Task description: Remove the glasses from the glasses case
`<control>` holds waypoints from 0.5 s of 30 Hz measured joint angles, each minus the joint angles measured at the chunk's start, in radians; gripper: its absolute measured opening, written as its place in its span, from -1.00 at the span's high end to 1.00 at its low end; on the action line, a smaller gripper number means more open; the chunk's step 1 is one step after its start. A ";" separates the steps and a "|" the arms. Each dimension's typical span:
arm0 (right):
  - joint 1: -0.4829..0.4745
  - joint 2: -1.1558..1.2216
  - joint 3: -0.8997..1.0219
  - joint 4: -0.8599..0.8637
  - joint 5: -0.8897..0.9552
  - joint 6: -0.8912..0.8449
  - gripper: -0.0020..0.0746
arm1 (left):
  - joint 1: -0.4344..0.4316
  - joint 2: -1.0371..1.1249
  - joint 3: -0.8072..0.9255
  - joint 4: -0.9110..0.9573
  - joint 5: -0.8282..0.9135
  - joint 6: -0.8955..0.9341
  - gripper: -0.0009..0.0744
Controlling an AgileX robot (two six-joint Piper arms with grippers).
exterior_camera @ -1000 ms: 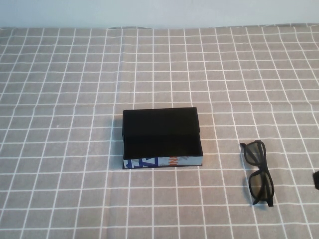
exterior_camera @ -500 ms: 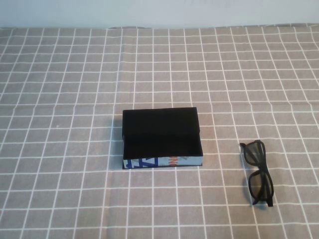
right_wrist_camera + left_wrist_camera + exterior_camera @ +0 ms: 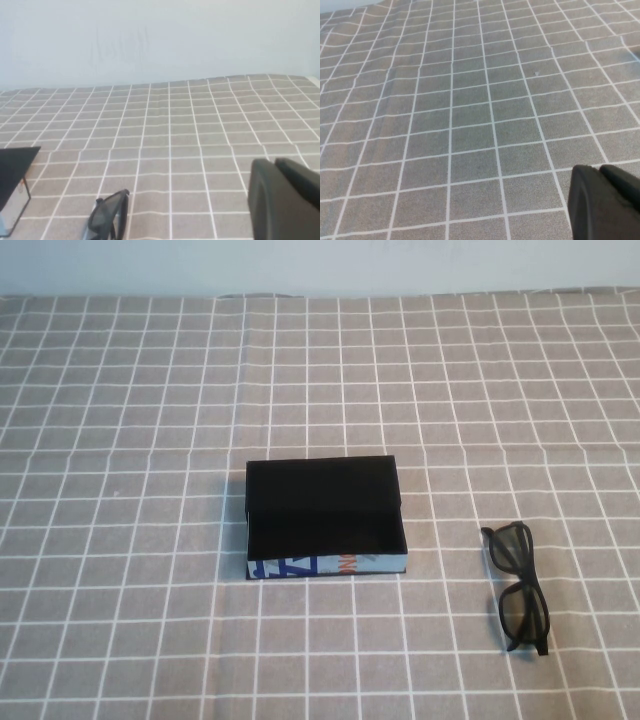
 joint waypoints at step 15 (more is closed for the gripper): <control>0.000 -0.002 0.002 0.028 0.204 -0.067 0.99 | 0.000 0.000 0.000 0.000 0.000 0.000 0.99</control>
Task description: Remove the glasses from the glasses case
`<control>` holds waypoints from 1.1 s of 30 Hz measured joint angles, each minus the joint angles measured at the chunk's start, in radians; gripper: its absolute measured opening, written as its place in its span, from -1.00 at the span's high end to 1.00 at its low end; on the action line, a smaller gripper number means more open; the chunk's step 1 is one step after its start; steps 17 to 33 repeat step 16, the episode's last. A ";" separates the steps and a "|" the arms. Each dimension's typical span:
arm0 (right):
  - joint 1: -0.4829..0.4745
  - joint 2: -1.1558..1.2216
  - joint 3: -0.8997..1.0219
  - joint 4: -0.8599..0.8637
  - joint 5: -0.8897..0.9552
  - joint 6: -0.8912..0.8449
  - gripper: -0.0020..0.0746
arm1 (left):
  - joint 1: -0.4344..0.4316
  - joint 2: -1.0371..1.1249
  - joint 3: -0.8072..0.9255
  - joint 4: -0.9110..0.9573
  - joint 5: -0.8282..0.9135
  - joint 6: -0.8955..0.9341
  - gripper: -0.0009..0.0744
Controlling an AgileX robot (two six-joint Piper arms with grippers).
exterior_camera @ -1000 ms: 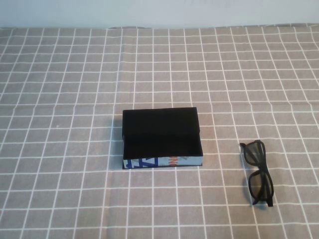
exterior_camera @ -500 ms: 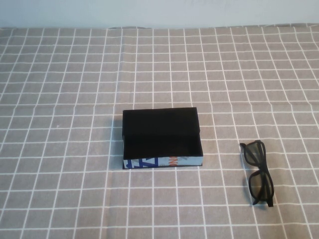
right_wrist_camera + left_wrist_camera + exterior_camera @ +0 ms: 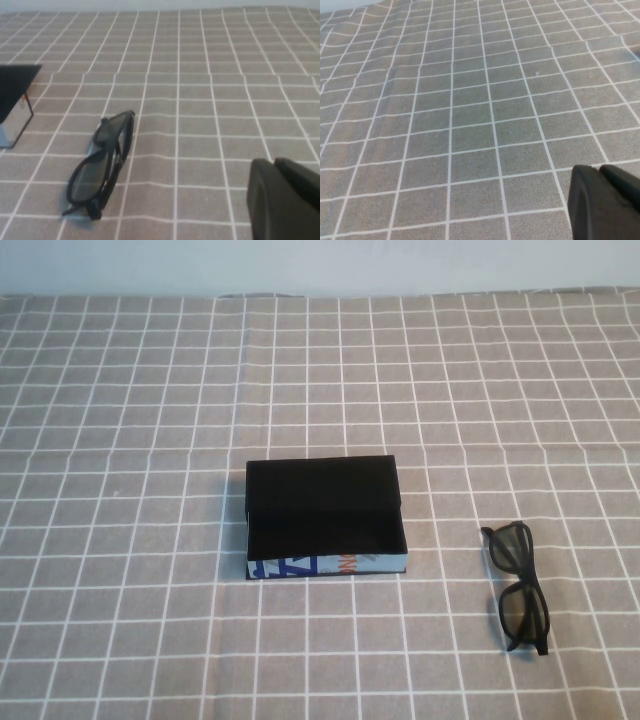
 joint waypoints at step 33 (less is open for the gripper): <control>0.000 0.000 0.000 0.009 0.036 -0.012 0.99 | 0.000 0.000 0.000 0.000 0.000 0.000 0.99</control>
